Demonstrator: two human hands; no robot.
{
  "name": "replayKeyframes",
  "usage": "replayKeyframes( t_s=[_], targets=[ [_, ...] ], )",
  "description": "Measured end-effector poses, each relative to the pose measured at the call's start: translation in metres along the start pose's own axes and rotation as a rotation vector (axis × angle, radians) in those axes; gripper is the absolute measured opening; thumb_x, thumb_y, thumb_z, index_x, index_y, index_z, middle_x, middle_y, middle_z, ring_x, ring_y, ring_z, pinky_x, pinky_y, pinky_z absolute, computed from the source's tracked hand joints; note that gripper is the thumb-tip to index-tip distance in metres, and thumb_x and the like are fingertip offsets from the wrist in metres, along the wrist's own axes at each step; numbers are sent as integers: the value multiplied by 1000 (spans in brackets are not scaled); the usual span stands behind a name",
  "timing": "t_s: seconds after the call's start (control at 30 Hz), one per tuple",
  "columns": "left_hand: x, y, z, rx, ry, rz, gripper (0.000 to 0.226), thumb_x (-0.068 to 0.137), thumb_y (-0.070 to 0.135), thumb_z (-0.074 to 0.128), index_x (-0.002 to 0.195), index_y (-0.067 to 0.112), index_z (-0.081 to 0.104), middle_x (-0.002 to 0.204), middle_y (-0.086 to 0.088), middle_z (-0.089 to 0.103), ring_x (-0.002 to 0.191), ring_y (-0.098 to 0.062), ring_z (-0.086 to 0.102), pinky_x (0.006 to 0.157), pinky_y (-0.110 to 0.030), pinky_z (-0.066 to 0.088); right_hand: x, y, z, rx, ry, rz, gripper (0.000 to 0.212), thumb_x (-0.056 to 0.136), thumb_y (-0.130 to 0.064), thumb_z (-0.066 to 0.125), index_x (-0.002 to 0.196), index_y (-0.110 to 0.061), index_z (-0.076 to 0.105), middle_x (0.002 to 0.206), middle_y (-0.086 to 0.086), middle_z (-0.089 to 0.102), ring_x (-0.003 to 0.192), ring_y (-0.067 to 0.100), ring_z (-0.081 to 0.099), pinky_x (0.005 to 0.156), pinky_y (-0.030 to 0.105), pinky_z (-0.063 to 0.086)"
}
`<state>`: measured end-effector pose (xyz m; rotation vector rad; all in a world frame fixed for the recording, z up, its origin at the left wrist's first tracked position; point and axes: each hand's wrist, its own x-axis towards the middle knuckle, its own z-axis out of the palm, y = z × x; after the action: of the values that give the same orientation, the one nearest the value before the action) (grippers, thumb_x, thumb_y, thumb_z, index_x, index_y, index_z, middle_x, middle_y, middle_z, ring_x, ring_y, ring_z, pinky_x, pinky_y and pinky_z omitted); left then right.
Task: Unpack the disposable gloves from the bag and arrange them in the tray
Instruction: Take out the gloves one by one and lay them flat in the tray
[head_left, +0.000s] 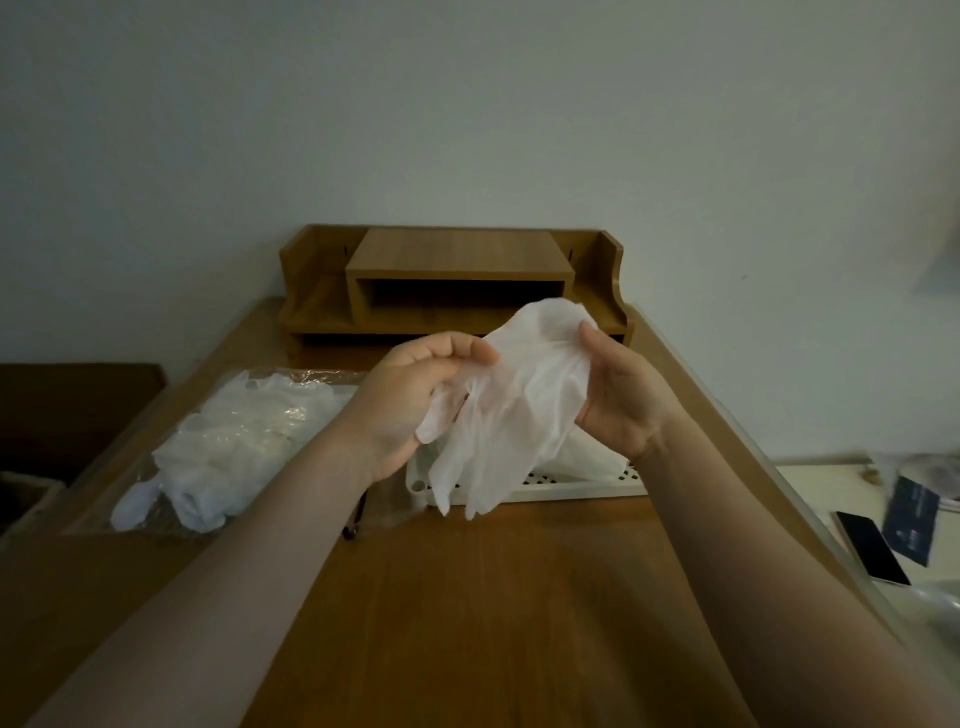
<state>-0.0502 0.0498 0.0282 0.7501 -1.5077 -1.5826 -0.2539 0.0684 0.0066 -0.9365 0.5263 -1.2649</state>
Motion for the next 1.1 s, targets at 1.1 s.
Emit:
replayKeyframes(
  t_s=[1.1],
  targets=[
    [34, -23, 3, -708, 5, 30, 29, 82, 26, 55, 107, 13, 60, 92, -5, 69, 90, -19, 66, 80, -36, 56, -6, -1, -23, -470, -10, 262, 36, 80, -20, 67, 111, -4, 59, 101, 9, 68, 91, 24, 68, 75, 34, 59]
  ],
)
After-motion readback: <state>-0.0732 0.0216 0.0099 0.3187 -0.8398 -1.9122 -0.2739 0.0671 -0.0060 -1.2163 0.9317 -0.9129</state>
